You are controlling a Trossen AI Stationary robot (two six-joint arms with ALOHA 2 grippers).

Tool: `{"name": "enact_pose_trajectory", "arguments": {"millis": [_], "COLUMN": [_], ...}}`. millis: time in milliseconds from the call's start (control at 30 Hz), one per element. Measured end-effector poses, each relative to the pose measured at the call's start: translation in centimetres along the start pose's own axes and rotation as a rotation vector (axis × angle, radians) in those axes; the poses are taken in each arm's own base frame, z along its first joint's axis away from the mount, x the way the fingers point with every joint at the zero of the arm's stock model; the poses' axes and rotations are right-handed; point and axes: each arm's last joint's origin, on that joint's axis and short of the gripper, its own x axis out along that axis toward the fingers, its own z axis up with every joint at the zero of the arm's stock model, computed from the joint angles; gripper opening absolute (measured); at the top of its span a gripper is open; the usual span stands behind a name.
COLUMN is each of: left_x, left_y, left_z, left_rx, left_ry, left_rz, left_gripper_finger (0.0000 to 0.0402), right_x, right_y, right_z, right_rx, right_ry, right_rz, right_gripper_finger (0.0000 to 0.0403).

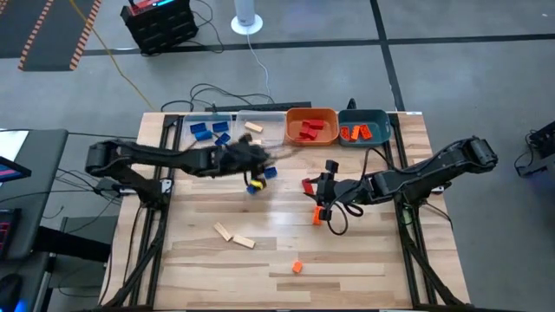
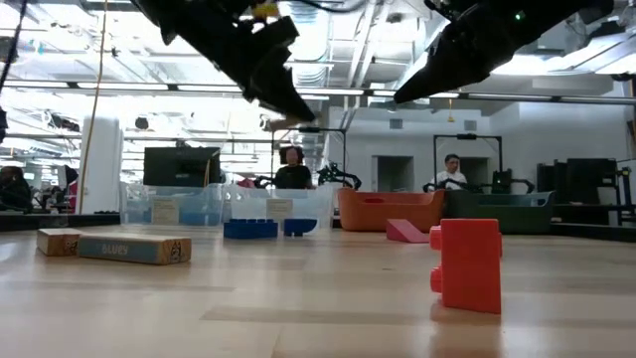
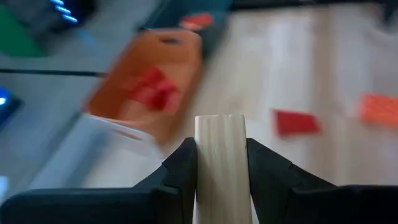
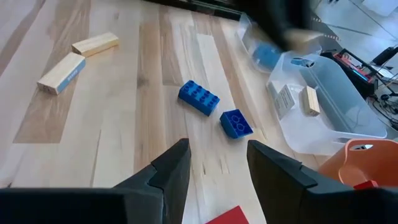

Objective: Sort blocks
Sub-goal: Put the brown block into the right transparent bin

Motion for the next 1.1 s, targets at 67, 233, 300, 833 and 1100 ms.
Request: {"name": "enact_pose_trajectory", "arguments": {"millis": [67, 233, 300, 833, 1100], "left_x": [0.1, 2.7, 4.4, 9.2, 7.4], "left_y": [1.5, 5.8, 7.5, 13.5, 13.1], "left_z": [0.2, -1.1, -2.5, -9.3, -6.8], "left_rx": [-0.006, -0.038, -0.054, -0.251, -0.234], "left_ry": [-0.016, 0.01, 0.056, 0.219, 0.136], "left_rz": [0.057, 0.169, 0.201, 0.175, 0.169], "left_gripper_finger": [0.0112, 0.0117, 0.011, 0.0134, 0.018], "right_x": [0.0, 0.0, 0.0, 0.0, 0.0], "right_y": [0.0, 0.0, 0.0, 0.0, 0.0], "right_z": [0.1, 0.2, 0.3, 0.2, 0.2], "right_rx": [0.003, 0.012, 0.014, 0.012, 0.012], "right_ry": [-0.005, -0.022, -0.024, -0.021, -0.021], "right_rz": [0.0, -0.001, -0.001, 0.0, 0.0], "right_gripper_finger": [0.0191, 0.0191, 0.0191, 0.0191, 0.0191]}}
